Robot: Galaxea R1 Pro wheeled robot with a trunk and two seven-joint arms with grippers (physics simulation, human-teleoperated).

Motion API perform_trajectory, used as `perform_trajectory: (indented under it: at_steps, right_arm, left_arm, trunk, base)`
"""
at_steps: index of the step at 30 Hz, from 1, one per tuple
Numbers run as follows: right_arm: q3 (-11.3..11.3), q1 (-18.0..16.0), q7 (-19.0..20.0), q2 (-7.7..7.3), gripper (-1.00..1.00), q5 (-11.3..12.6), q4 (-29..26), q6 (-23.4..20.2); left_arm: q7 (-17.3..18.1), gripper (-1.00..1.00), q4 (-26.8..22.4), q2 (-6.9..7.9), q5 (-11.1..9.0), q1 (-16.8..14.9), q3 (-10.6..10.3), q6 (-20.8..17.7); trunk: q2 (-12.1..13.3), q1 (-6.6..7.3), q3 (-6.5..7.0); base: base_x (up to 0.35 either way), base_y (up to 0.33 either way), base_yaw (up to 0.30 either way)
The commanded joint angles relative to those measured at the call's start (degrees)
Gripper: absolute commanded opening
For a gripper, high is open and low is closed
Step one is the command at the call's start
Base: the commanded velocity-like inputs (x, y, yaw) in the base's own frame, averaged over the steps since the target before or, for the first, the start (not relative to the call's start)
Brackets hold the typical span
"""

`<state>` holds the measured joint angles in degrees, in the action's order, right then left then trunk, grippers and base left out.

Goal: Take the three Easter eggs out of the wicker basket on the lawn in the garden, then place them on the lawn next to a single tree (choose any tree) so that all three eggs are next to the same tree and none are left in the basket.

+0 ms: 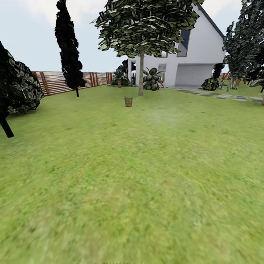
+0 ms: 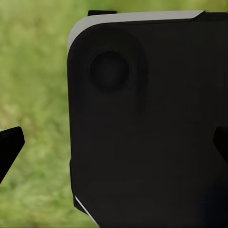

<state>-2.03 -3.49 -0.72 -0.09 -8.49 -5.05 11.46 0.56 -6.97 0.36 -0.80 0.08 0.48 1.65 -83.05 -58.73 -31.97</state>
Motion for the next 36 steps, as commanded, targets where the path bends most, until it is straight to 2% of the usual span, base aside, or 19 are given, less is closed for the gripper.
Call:
perform_trajectory:
  at_steps: [1,21,26,36]
  right_arm:
    - [-0.2,0.0,-0.1,-0.02,1.00,-0.2,0.0,0.1]
    - [-0.1,0.0,-0.1,-0.12,1.00,0.0,0.0,0.2]
    - [-0.1,0.0,0.0,-0.16,1.00,0.1,0.0,0.2]
    - [0.0,0.0,0.0,-0.17,1.00,0.1,0.0,0.2]
  left_arm:
    - [0.1,1.00,0.0,0.00,-0.1,0.0,0.0,0.1]
    - [0.1,1.00,0.0,0.03,-0.1,0.0,0.0,0.1]
    - [0.1,1.00,0.0,0.00,-0.1,0.0,0.0,0.1]
    - [0.1,1.00,0.0,0.02,-0.1,0.0,0.0,0.1]
  trunk:
    - [0.0,0.00,-0.13]
    - [0.0,0.00,-1.52]
    - [0.0,0.00,-1.58]
    - [0.0,0.00,-2.13]
  base:
    - [0.000,0.000,0.134]
    - [0.000,0.000,0.113]
    - [0.000,0.000,-0.028]
    - [0.000,0.000,-0.181]
